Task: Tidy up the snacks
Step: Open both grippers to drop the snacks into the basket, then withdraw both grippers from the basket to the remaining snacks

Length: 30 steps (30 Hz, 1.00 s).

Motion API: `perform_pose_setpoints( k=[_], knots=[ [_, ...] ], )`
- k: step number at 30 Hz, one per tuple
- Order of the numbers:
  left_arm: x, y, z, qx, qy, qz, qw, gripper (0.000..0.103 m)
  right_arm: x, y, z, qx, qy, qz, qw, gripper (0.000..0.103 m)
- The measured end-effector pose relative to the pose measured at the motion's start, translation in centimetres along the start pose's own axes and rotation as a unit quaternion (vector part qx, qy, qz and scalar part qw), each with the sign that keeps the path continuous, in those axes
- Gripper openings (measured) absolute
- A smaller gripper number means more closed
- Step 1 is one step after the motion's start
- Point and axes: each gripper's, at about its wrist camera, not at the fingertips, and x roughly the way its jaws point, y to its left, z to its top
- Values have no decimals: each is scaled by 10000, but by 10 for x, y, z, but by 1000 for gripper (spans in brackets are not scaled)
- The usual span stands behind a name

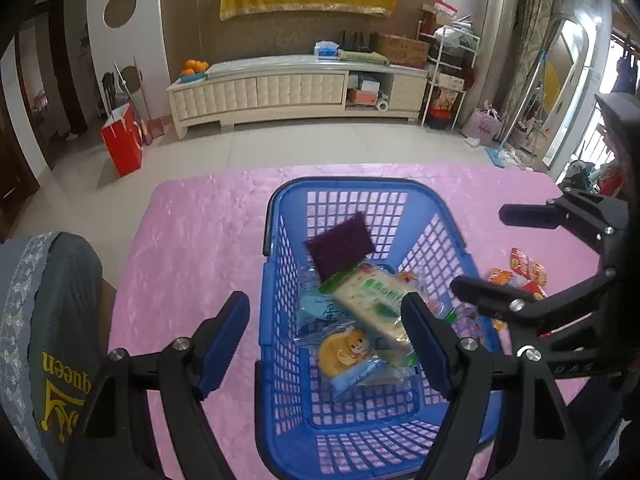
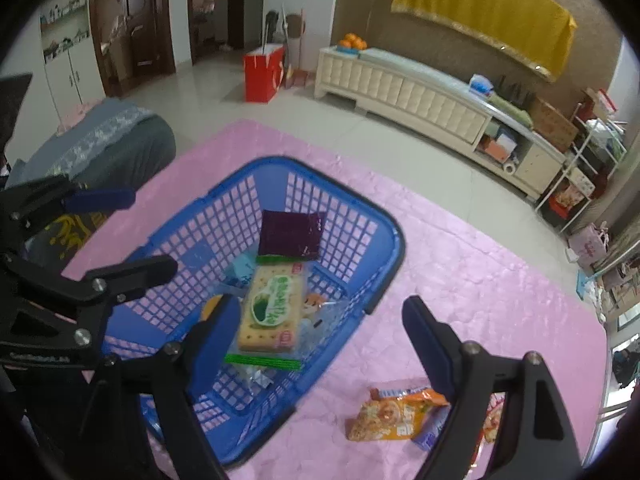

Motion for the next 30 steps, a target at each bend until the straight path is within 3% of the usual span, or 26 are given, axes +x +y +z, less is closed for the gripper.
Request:
perform_pose_setpoints(
  k=[18,30],
  knots=[
    [-69,-79,-14,589,-458,-227,9970,78,-90,-17,-44,495,-576,-306,9966,86],
    [-58,-154,-17,1152,-364,-468,9916,78,-114,-66,-96,1020,-531,-662,9912,86]
  ],
)
